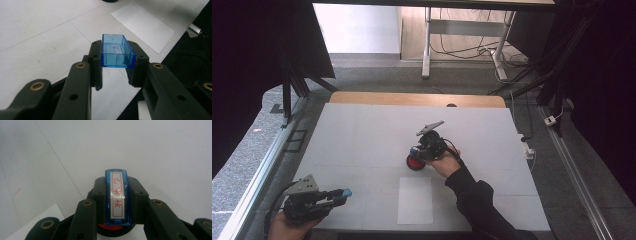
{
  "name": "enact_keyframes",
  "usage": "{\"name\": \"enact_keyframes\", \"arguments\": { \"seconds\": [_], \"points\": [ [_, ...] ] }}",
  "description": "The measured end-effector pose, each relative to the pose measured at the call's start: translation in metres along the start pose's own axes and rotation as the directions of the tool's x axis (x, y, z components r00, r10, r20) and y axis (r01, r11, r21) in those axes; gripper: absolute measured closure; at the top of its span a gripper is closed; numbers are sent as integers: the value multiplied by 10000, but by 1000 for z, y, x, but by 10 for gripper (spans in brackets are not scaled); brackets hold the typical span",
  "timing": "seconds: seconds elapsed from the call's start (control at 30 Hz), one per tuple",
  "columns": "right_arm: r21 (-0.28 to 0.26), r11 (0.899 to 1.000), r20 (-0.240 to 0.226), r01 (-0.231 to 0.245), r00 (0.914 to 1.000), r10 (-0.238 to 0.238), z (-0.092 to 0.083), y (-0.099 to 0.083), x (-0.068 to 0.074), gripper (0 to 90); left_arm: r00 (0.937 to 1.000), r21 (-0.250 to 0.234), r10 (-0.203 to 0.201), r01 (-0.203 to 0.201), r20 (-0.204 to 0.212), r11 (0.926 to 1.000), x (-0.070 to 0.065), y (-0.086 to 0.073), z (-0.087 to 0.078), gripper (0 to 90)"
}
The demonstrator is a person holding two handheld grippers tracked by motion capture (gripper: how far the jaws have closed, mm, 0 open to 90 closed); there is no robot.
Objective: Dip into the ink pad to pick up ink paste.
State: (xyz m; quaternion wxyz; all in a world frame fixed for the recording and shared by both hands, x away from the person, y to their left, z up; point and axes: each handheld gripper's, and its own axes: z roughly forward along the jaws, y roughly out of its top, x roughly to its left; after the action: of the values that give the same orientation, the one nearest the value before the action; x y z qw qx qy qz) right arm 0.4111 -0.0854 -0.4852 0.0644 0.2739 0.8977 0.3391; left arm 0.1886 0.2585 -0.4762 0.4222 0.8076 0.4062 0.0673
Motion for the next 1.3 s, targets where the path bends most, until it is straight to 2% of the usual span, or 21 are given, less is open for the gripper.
{"name": "enact_keyframes", "arguments": {
  "seconds": [0.07, 0.17, 0.27, 0.37, 0.47, 0.6, 0.7, 0.83, 1.0, 1.17, 1.3],
  "points": [
    [-15, 10000, -53, -68, 10000, 68, 0, 0, -1, 712, 10000, 12, -8, 8, 18, 10000, 0, 0, 0, 683],
    [44, 9999, 101, 116, 9999, -117, 1, 1, 2, 712, 10000, 18, -8, 8, 10, 10000, 0, 0, 0, 683],
    [142, 9987, 491, 487, 9976, -494, 1, 2, 9, 712, 10000, 20, -5, 5, 14, 10000, 0, 0, 0, 683],
    [266, 9954, 922, 917, 9913, -938, 2, 3, 18, 712, 10000, 23, 14, -14, 15, 10000, 0, 0, 0, 683],
    [361, 9929, 1137, 1134, 9866, -1169, 3, 4, 22, 711, 10000, 26, 20, -21, 17, 10000, 0, 0, 0, 682],
    [257, 9957, 935, 894, 9914, -915, 2, 3, 18, 710, 10000, 23, -7, 7, 76, 10000, 1, 0, 0, 683],
    [124, 9986, 610, 509, 9968, -516, 0, 3, 11, 709, 10000, 15, -14, 14, 85, 10000, 1, 0, 0, 683],
    [-125, 9995, 461, 294, 9985, -288, -5, 4, 9, 709, 10000, 9, -21, 20, 81, 10000, 1, 0, 0, 683],
    [-337, 9982, 411, 499, 9980, -485, -12, 9, 14, 708, 10000, 13, -18, 18, 83, 10000, 1, 0, 0, 683],
    [-7, 9962, 495, 871, 9950, -869, -7, 8, 19, 709, 10000, 12, -23, 23, 89, 10000, 1, 0, 0, 683],
    [126, 9954, 504, 946, 9942, -951, -4, 6, 20, 709, 10000, -1, -26, 26, 80, 10000, 1, 0, 0, 683]
  ]
}}
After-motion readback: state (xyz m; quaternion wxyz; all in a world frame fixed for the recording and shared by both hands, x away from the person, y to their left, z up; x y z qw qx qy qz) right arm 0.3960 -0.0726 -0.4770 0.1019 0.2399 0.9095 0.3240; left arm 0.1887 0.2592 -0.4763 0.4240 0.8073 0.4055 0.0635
